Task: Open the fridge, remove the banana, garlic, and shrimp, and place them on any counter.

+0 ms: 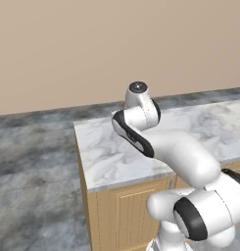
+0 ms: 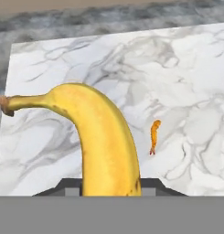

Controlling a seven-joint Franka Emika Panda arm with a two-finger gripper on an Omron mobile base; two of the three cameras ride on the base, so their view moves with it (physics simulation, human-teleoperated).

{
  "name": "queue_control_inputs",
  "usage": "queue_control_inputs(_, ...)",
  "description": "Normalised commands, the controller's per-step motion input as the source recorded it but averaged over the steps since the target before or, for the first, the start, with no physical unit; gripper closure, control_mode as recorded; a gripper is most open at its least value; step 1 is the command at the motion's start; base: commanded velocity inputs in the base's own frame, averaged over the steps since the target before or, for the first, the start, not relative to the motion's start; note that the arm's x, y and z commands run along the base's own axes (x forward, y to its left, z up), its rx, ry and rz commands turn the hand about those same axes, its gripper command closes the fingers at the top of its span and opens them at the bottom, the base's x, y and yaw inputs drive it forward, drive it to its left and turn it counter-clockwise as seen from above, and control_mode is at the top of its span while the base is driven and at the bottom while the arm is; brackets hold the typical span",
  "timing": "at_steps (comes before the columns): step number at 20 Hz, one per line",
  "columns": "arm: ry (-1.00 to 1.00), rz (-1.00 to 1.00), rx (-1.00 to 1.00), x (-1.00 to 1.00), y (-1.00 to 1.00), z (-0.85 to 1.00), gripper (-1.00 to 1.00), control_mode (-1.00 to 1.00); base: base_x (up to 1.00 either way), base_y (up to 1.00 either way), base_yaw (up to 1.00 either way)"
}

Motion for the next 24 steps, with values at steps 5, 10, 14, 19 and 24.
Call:
queue_control_inputs(5, 0.04, -0.05, 0.04, 0.56, -0.21, -1.0, 1.0, -1.0, 0.0, 0.0, 0.0)
queue_control_inputs(10, 0.0, -0.01, 0.05, 0.29, -0.15, -1.0, 1.0, -1.0, 0.0, 0.0, 0.0)
queue_control_inputs(14, 0.0, 0.0, 0.05, 0.28, -0.13, -0.92, 1.0, -1.0, 0.0, 0.0, 0.0)
queue_control_inputs(19, 0.0, 0.0, 0.02, 0.41, -0.1, -0.6, 1.0, -1.0, 0.0, 0.0, 0.0)
queue_control_inputs(24, 0.04, -0.03, 0.01, 0.71, -0.01, -0.38, -1.0, -1.0, 0.0, 0.0, 0.0)
